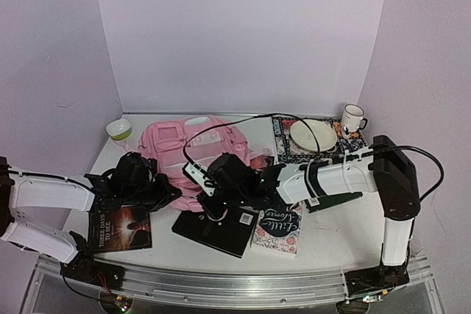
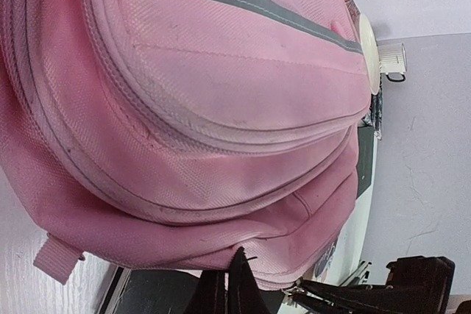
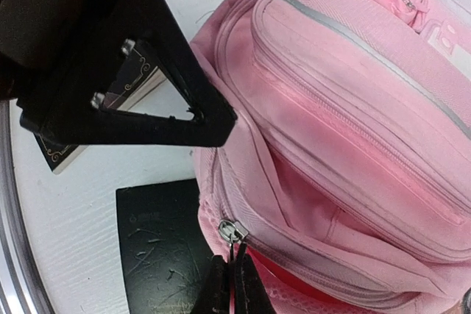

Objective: Pack the student bag
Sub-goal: Unzip the largest pocket of the student bag.

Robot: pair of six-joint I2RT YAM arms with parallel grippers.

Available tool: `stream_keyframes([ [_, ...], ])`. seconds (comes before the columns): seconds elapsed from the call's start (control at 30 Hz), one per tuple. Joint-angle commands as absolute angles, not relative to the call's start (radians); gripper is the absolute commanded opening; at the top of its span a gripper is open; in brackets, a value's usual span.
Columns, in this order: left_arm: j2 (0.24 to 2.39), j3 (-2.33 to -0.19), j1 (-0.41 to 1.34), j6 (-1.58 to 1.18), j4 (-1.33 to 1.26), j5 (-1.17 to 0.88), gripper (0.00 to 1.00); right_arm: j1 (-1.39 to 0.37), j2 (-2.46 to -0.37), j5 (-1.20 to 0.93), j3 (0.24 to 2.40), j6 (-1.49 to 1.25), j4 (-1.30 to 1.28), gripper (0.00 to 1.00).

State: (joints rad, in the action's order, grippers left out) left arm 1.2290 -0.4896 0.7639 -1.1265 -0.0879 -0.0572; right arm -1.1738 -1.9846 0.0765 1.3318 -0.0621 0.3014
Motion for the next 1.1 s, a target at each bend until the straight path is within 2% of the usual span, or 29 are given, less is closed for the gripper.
stream_keyframes([
  [0.0, 1.177, -0.514, 0.755, -1.101, -0.094, 0.064, 0.0, -1.173, -1.861, 0.134, 1.28, -0.013, 0.232, 0.0],
  [0.27, 1.103, -0.519, 0.739, -1.039, 0.072, 0.146, 0.0, -1.039, -1.753, 0.199, 1.176, -0.008, 0.188, 0.0],
  [0.47, 1.044, -0.461, 0.661, -1.012, 0.119, 0.111, 0.0, -0.928, -1.743, 0.169, 1.159, -0.022, 0.149, 0.0],
  [0.67, 1.036, -0.495, 0.547, -0.902, 0.153, 0.075, 0.0, -0.943, -1.763, -0.035, 1.243, -0.064, 0.12, 0.0],
  [0.8, 1.07, -0.558, 0.545, -0.856, 0.158, 0.019, 0.0, -0.949, -1.795, -0.115, 1.278, -0.084, 0.139, 0.0],
  [1.07, 1.092, -0.577, 0.545, -0.836, 0.151, -0.068, 0.0, -0.959, -1.938, -0.275, 1.381, -0.106, 0.161, 0.22],
])
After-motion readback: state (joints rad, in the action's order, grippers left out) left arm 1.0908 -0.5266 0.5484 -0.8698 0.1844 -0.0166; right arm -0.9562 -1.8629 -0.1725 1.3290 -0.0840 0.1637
